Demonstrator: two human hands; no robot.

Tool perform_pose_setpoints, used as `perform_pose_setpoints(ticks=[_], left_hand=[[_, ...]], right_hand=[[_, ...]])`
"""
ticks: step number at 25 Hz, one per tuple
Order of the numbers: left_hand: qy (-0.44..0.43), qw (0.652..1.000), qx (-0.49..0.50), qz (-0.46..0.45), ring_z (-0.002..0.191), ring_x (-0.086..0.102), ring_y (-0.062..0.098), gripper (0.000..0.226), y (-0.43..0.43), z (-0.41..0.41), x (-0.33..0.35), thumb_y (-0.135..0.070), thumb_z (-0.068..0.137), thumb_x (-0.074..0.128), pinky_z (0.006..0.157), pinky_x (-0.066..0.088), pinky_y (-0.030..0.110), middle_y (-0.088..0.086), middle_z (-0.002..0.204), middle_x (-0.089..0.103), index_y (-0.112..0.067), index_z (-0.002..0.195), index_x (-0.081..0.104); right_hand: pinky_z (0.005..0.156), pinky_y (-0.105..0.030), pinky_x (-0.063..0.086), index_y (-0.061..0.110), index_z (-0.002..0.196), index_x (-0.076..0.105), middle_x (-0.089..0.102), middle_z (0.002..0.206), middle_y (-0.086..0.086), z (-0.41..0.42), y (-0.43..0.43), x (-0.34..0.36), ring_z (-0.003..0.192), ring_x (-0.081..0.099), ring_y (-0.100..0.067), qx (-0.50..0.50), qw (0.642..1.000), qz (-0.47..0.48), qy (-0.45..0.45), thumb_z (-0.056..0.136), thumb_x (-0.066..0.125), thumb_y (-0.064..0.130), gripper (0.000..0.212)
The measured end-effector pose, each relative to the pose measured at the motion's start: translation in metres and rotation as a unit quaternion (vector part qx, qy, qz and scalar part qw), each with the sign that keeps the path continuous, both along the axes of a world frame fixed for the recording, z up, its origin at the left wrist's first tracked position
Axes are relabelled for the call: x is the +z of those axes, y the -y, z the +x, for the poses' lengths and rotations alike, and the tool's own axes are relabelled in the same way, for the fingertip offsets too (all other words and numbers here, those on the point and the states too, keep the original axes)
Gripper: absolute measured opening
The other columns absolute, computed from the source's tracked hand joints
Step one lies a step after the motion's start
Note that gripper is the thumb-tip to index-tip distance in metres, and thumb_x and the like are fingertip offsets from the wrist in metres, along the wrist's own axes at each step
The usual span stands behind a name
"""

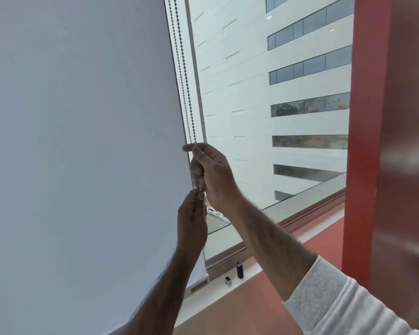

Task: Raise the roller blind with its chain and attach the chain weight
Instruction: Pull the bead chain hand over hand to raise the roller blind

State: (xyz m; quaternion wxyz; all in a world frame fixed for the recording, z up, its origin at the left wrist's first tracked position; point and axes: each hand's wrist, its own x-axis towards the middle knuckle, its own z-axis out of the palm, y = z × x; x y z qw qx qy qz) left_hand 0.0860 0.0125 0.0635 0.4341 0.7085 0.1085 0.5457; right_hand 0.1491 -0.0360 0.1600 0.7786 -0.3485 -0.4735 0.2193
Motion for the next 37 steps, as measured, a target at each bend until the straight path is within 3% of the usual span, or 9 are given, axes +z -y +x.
perform_pose_setpoints(ticks=[4, 7, 10, 15, 19, 23, 27, 33, 37], left_hand=[[-0.026, 0.993, -0.101, -0.052, 0.06, 0.049, 0.018, 0.044, -0.004, 0.0, 0.009, -0.033, 0.11, 0.04, 0.062, 0.043, 0.039, 0.006, 0.066, 0.051, 0.003, 0.091, 0.057], [-0.007, 0.991, -0.108, -0.079, 0.102, 0.073, 0.022, 0.044, -0.018, 0.0, 0.025, -0.036, 0.112, 0.036, 0.096, 0.056, 0.042, 0.004, 0.108, 0.078, -0.01, 0.129, 0.067], [0.035, 0.986, -0.142, -0.086, 0.12, 0.071, 0.027, 0.036, -0.018, -0.004, 0.057, -0.024, 0.111, 0.042, 0.1, 0.058, 0.037, 0.007, 0.127, 0.075, -0.013, 0.138, 0.063], [0.046, 0.973, -0.198, -0.111, 0.092, 0.075, 0.032, 0.032, -0.003, -0.009, 0.083, -0.021, 0.112, 0.04, 0.076, 0.064, 0.037, 0.011, 0.102, 0.076, -0.015, 0.123, 0.07], [0.017, 0.97, -0.207, -0.124, 0.064, 0.061, 0.019, 0.033, 0.005, -0.003, 0.084, -0.024, 0.112, 0.042, 0.048, 0.044, 0.022, 0.004, 0.083, 0.065, -0.012, 0.124, 0.07], [-0.024, 0.975, -0.199, -0.095, 0.077, 0.072, 0.022, 0.033, 0.009, 0.01, 0.094, -0.022, 0.113, 0.039, 0.063, 0.057, 0.028, 0.004, 0.09, 0.076, -0.014, 0.122, 0.068], [0.068, 0.992, -0.091, -0.062, 0.049, 0.032, 0.014, 0.031, 0.016, 0.028, 0.083, -0.019, 0.112, 0.041, 0.048, 0.028, 0.027, 0.0, 0.058, 0.035, -0.015, 0.114, 0.071], [0.091, 0.995, 0.031, 0.036, 0.05, 0.038, 0.029, 0.03, -0.02, 0.024, 0.057, -0.023, 0.111, 0.042, 0.05, 0.036, 0.039, 0.002, 0.056, 0.042, -0.023, 0.098, 0.069], [0.028, 0.999, 0.014, 0.009, 0.053, 0.042, 0.017, 0.031, -0.021, 0.023, 0.003, -0.026, 0.11, 0.042, 0.055, 0.036, 0.032, -0.016, 0.056, 0.052, -0.028, 0.095, 0.069]], right_hand=[[0.039, -0.019, 0.015, 0.012, 0.086, 0.065, 0.029, 0.047, 0.007, 0.007, -0.002, 0.0, 0.036, 0.019, -0.008, -0.035, 0.999, 0.037, -0.006, 0.106, 0.05, 0.014, 0.026], [0.04, -0.017, 0.025, 0.006, 0.088, 0.065, 0.033, 0.046, 0.007, 0.013, 0.003, -0.008, 0.034, 0.024, -0.006, -0.052, 0.997, 0.05, -0.007, 0.107, 0.048, 0.012, 0.025], [0.04, -0.019, 0.028, 0.0, 0.09, 0.064, 0.042, 0.049, 0.005, 0.01, 0.006, -0.033, 0.037, 0.033, -0.006, -0.079, 0.996, 0.032, 0.017, 0.108, 0.047, 0.014, 0.028], [0.044, -0.023, 0.022, -0.005, 0.092, 0.064, 0.035, 0.056, -0.001, 0.007, 0.004, -0.091, 0.043, 0.028, -0.008, -0.093, 0.995, -0.026, 0.01, 0.106, 0.054, 0.02, 0.03], [0.043, -0.02, 0.026, 0.005, 0.083, 0.066, 0.042, 0.053, 0.001, 0.005, 0.005, -0.09, 0.043, 0.033, -0.003, -0.115, 0.992, -0.036, 0.024, 0.106, 0.052, 0.017, 0.029], [0.044, -0.026, 0.02, 0.025, 0.077, 0.066, 0.035, 0.06, -0.01, 0.014, 0.007, -0.089, 0.045, 0.027, -0.011, -0.156, 0.986, -0.045, 0.029, 0.106, 0.052, 0.022, 0.032], [0.042, -0.01, 0.034, 0.004, 0.092, 0.065, 0.053, 0.05, 0.014, 0.018, 0.013, -0.085, 0.04, 0.045, 0.0, -0.108, 0.993, -0.033, 0.031, 0.106, 0.046, 0.005, 0.023], [0.092, -0.04, 0.059, 0.013, 0.109, 0.072, 0.077, 0.105, -0.009, 0.044, 0.016, -0.079, 0.101, 0.073, -0.03, -0.173, 0.983, -0.053, 0.027, 0.099, 0.055, 0.018, 0.02], [0.092, -0.045, 0.058, 0.002, 0.113, 0.07, 0.078, 0.107, -0.015, 0.043, 0.019, -0.034, 0.103, 0.072, -0.037, -0.147, 0.988, -0.027, 0.028, 0.105, 0.046, 0.006, 0.026]])
